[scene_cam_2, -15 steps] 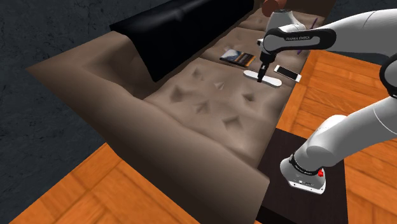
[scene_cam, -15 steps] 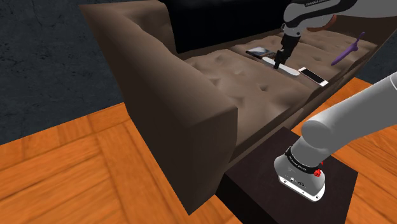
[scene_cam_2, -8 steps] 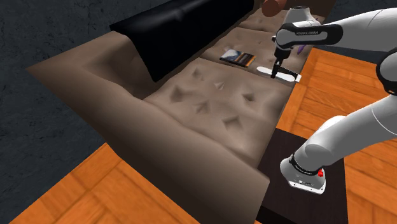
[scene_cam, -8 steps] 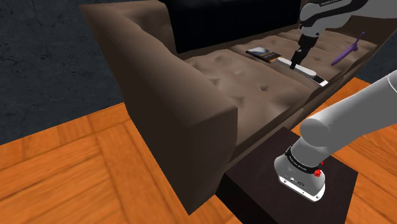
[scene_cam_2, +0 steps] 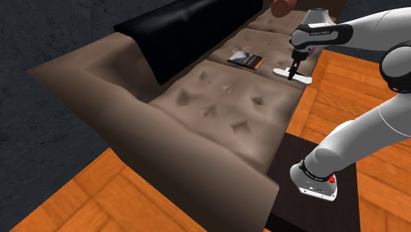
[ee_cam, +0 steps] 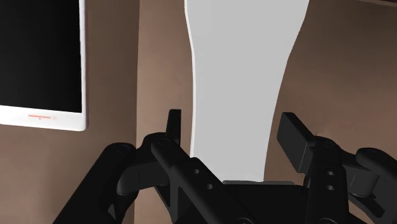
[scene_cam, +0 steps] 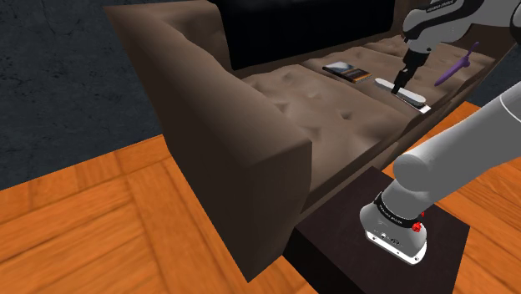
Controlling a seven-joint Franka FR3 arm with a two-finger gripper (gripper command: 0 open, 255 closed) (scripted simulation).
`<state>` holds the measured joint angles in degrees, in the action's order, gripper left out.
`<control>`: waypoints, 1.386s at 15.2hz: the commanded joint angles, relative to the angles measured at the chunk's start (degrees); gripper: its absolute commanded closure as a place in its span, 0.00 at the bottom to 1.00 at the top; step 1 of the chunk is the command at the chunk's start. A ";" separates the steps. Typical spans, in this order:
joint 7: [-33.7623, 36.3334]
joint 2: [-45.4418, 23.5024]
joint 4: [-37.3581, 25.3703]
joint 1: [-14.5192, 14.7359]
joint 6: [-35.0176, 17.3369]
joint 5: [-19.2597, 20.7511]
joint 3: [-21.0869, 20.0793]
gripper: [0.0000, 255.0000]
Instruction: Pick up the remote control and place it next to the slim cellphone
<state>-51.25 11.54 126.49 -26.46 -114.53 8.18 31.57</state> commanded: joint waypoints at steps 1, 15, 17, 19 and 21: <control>-0.26 -0.65 0.88 -0.01 -1.52 -0.22 0.26 1.00; -1.61 -4.84 5.84 0.08 -10.24 -1.95 1.40 1.00; -1.61 -4.84 5.84 0.08 -10.24 -1.95 1.40 1.00; -1.61 -4.84 5.84 0.08 -10.24 -1.95 1.40 1.00; -1.62 -4.84 5.83 0.08 -10.24 -1.95 1.40 0.00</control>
<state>-52.86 6.70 132.33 -26.38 -124.77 6.23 32.96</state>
